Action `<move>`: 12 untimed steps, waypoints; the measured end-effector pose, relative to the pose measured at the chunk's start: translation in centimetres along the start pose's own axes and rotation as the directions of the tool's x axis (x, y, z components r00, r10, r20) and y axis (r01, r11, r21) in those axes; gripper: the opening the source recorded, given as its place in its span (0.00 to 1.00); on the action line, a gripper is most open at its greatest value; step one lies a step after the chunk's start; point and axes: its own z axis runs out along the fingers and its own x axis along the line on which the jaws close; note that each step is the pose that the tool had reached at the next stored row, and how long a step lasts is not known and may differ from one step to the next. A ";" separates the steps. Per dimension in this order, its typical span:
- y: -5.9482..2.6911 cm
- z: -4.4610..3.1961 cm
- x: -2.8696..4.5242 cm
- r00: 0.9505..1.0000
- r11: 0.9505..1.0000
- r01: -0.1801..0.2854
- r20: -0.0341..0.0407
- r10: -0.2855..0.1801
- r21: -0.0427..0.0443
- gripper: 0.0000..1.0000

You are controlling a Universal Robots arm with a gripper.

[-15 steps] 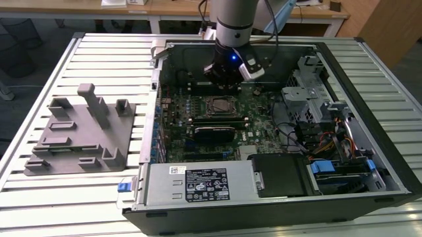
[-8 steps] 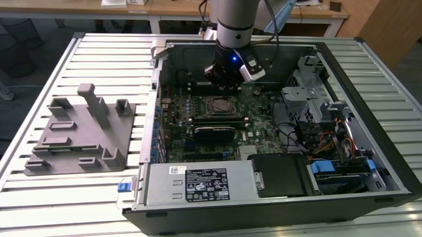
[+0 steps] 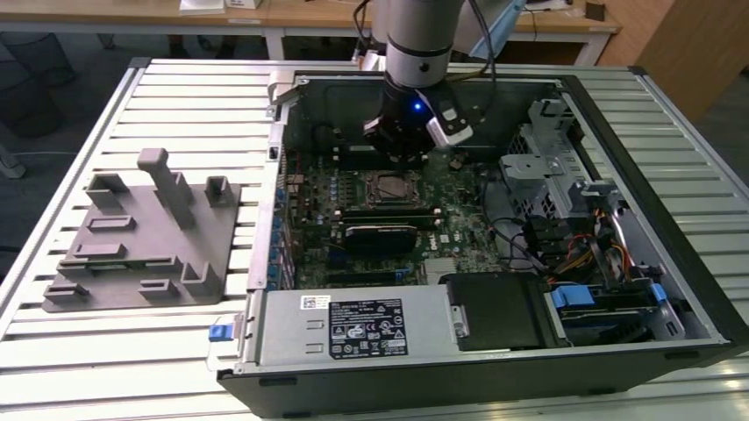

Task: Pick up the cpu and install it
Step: 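Install the second cpu locking lever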

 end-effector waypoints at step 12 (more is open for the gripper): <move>-1.34 -0.06 -0.17 1.000 1.000 0.000 0.000 0.000 0.000 0.11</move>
